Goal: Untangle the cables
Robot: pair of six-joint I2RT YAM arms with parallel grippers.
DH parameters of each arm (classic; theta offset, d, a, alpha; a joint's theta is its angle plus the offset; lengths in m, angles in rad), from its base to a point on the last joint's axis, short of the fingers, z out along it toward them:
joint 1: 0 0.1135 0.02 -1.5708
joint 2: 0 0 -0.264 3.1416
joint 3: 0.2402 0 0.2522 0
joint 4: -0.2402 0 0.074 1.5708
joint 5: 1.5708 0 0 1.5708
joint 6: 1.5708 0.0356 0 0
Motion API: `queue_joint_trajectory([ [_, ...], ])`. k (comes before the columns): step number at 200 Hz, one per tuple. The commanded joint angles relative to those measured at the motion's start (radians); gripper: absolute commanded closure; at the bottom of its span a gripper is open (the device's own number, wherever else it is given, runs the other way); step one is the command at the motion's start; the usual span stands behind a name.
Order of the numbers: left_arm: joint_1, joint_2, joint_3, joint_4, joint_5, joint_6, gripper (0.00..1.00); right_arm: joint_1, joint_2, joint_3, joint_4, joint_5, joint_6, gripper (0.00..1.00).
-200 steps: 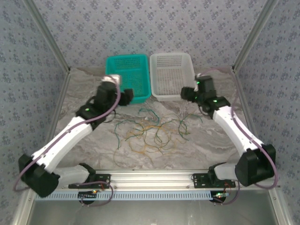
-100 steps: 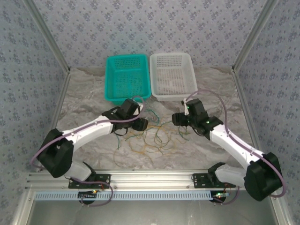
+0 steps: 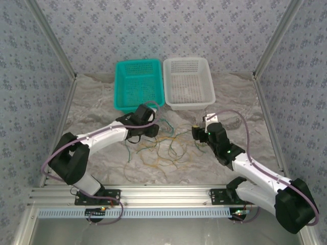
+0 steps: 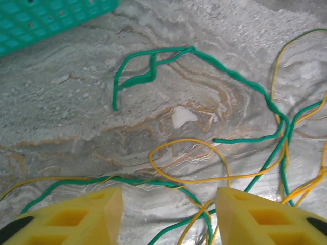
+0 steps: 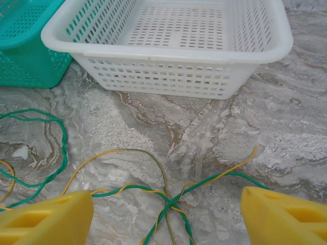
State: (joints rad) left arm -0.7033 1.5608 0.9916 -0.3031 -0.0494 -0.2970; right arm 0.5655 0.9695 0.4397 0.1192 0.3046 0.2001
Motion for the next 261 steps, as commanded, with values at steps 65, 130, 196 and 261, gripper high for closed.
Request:
queue_joint_trajectory([
  [65, -0.109, 0.089, 0.071, 0.053, 0.146, 0.226, 0.38, 0.011, -0.111, -0.079, 0.145, 0.112, -0.008, 0.2],
  [130, -0.112, 0.193, 0.108, 0.067, 0.201, 0.261, 0.46, 0.0, -0.133, -0.082, 0.131, 0.118, 0.004, 0.19],
  [196, -0.111, 0.145, 0.099, 0.087, 0.211, 0.238, 0.94, -0.005, -0.134, -0.079, 0.123, 0.129, 0.007, 0.19],
  [261, -0.112, -0.045, 0.1, 0.061, 0.266, 0.196, 1.0, -0.008, -0.134, -0.08, 0.125, 0.131, 0.004, 0.19],
])
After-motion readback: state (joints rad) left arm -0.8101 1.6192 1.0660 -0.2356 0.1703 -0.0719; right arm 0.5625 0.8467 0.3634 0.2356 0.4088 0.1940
